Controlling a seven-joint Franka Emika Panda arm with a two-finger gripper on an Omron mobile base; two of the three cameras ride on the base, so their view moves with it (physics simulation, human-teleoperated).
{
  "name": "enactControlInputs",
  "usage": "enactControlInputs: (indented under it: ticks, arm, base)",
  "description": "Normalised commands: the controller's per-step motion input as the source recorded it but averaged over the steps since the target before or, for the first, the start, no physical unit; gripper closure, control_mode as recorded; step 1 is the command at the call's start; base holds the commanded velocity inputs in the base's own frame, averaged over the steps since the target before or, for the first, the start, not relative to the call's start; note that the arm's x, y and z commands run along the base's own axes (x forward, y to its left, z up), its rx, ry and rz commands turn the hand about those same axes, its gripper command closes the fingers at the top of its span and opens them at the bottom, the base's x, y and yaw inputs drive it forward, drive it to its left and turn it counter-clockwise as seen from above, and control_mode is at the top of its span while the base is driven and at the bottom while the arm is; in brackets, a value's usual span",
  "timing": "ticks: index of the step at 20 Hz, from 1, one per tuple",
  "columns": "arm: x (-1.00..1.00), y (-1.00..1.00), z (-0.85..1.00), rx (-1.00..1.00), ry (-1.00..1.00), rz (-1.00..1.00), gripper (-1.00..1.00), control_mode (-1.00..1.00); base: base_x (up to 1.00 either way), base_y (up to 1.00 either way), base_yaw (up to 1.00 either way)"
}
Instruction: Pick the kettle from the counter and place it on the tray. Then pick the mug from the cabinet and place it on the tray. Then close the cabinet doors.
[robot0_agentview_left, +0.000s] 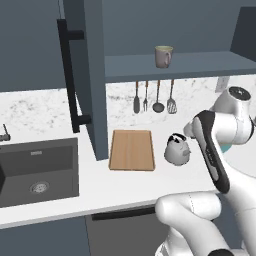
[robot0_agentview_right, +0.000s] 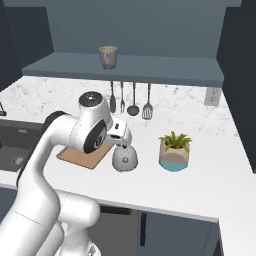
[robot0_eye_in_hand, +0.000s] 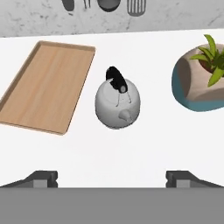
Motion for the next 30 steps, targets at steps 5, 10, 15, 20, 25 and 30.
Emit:
enactControlInputs:
  ticks: [5,10,15,20,25,30]
  arm:
    - [0.33,-0.22,-0.10,0.00,0.01,0.00,-1.00,-1.00]
    - [0.49,-0.01,-0.21,-0.01,0.00,0.00,-1.00,-1.00]
    - [0.54,0.00,-0.31,0.00,0.00,0.00,-1.00,-1.00]
    - [0.34,0.00,-0.33,0.00,0.00,0.01,-1.00,-1.00]
    - [0.19,0.00,-0.22,0.00,0.01,0.04,-1.00,-1.00]
    - [0.31,0.00,-0.27,0.00,0.06,0.06,-1.00,-1.00]
  base:
    - [0.00,0.00,0.00]
    - [0.00,0.00,0.00]
    - [0.00,0.00,0.00]
    - [0.00,0.00,0.00]
    - [0.00,0.00,0.00]
    - [0.00,0.00,0.00]
